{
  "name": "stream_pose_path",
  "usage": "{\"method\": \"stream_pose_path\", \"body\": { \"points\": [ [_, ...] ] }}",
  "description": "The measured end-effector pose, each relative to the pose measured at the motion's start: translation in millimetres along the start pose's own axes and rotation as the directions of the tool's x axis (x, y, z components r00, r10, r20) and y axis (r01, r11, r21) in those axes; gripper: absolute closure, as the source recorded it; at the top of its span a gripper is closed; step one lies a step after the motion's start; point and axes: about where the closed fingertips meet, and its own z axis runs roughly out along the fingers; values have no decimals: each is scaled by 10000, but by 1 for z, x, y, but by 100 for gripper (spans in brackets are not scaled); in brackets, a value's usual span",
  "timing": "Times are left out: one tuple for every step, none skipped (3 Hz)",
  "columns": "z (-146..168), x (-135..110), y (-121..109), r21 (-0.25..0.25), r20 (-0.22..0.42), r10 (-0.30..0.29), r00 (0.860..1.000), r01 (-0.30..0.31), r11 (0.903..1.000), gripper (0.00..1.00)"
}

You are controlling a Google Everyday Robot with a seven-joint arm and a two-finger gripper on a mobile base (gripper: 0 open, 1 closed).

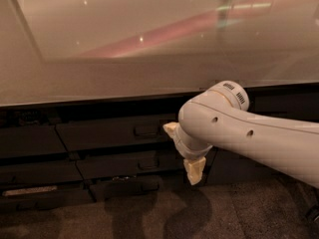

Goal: Open top drawer

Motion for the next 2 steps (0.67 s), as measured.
{"method": "stream_pose_path", "body": {
  "points": [
    [17,35,-27,41,-279,351,9990,-350,9994,0],
    [17,35,-27,41,-279,351,9990,-350,9994,0]
  ]
}}
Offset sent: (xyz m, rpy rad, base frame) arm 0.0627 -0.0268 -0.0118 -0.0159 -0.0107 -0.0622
